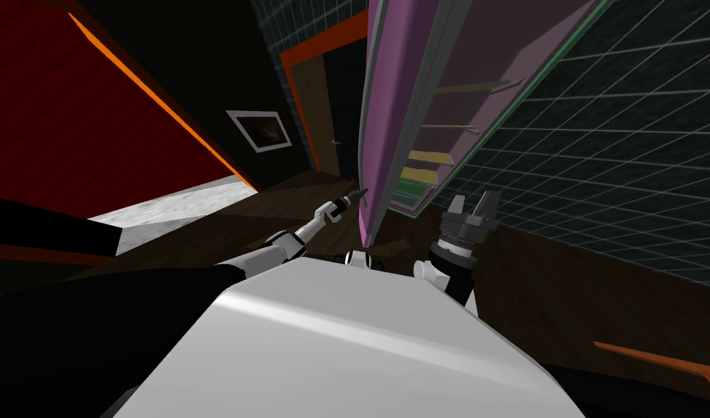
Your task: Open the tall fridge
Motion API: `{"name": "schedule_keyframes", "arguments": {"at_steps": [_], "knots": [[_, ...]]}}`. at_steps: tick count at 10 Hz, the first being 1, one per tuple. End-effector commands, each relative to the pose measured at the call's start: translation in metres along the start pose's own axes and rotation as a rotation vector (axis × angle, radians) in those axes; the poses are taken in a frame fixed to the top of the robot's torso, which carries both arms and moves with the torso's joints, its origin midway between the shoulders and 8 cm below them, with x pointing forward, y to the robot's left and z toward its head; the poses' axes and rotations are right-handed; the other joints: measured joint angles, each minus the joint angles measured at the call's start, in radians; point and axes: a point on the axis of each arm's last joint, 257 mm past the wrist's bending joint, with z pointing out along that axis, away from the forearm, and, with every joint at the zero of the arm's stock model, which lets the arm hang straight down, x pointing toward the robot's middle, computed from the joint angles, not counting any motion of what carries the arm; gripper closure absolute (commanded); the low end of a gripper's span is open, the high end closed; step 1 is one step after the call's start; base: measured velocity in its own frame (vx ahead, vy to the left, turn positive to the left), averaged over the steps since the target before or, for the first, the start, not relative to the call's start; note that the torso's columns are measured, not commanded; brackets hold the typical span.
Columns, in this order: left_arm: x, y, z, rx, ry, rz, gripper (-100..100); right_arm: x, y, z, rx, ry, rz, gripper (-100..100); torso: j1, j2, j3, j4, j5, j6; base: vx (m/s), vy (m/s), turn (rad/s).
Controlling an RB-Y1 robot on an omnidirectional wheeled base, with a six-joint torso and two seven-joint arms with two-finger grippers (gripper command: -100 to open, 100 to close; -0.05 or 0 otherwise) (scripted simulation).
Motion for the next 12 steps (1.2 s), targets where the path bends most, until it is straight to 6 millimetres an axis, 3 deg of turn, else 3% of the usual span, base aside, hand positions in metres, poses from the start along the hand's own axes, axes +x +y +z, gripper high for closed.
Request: {"name": "schedule_keyframes", "arguments": {"at_steps": [1, 9, 10, 11, 12], "knots": [[-0.002, -0.012, -0.001, 0.011, 0.005, 0.000, -100, 0.000, 0.000, 0.000, 0.000, 0.000, 0.000, 0, 0.000, -0.001, 0.000, 0.000, 0.000, 0.000, 0.026, 0.002, 0.051], [0.013, -0.064, -0.008, 0.059, 0.063, -0.026, -100, 0.000, 0.000, 0.000, 0.000, 0.000, 0.000, 0, -0.003, 0.001, 0.001, 0.000, -0.001, 0.001, 0.036, -0.005, 0.075], [0.010, -0.057, -0.009, 0.054, 0.056, -0.022, -100, 0.000, 0.000, 0.000, 0.000, 0.000, 0.000, 0, -0.003, 0.000, 0.000, 0.000, -0.001, 0.001, 0.019, -0.003, 0.021], [0.010, -0.058, -0.009, 0.054, 0.057, -0.023, 0, 0.000, 0.000, 0.000, 0.000, 0.000, 0.000, 0, -0.003, 0.001, 0.000, 0.000, -0.001, 0.001, 0.000, 0.000, 0.000], [0.010, -0.058, -0.009, 0.054, 0.057, -0.023, 0, 0.000, 0.000, 0.000, 0.000, 0.000, 0.000, 0, -0.003, 0.001, 0.001, 0.000, -0.001, 0.001, 0.000, 0.000, 0.000]]}}
